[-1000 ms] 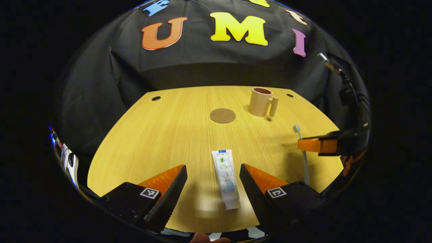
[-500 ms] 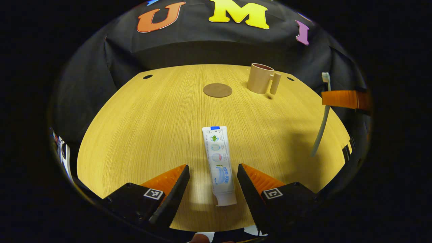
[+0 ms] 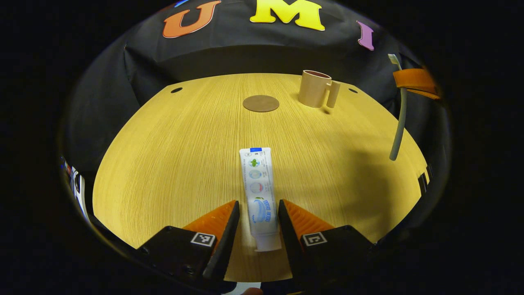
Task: Put the toothbrush and toothpaste on the desktop into the cup, then pick up the cup and place it on the coaster on the desktop.
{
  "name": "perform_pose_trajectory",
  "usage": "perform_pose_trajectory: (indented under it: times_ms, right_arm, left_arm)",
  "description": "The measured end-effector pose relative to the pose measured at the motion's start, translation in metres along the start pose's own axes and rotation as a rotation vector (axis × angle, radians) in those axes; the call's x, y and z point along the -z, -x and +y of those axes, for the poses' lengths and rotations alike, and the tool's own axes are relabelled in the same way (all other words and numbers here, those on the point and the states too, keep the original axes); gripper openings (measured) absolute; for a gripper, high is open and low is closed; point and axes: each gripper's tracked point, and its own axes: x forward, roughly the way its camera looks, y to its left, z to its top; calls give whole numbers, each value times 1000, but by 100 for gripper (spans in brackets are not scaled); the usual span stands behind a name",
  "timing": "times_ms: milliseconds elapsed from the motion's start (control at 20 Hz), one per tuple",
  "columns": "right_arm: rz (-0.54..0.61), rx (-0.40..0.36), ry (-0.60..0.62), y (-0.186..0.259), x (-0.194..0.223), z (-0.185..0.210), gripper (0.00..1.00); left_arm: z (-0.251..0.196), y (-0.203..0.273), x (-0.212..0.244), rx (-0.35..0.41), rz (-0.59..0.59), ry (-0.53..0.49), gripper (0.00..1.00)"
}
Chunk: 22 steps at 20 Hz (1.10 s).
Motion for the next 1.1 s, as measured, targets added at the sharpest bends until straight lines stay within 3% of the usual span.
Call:
perform_pose_trajectory:
  times_ms: [100, 300, 350, 400, 850, 900, 950, 1000, 1100]
  right_arm:
    - [-1, -2, -2, 2, -2, -2, 0]
    - [-2, -3, -4, 6, -6, -8, 0]
    - [-3, -3, -3, 8, -7, -9, 0]
    - [-4, -5, -3, 9, -7, -10, 0]
    - [-12, -9, -10, 15, -14, -21, 0]
    - [-17, -10, -12, 14, -17, -22, 0]
    - [-20, -13, -15, 14, -18, -23, 0]
    - [-22, -13, -16, 13, -20, -25, 0]
    - [-31, -20, -15, 10, -26, -24, 0]
  left_arm:
    - [-1, -4, 0, -5, 8, -1, 56]
    - [0, -10, -1, -17, 23, -4, 52]
    - [0, -11, -2, -21, 21, -6, 58]
    - [1, -11, -4, -26, 22, -8, 52]
    - [0, -19, -15, -47, 27, -5, 48]
    - [0, -18, -17, -46, 25, 1, 51]
    - [0, -16, -20, -44, 14, 7, 49]
    - [0, -14, -26, -42, -4, 9, 40]
    - [-1, -10, -38, -32, -42, 4, 37]
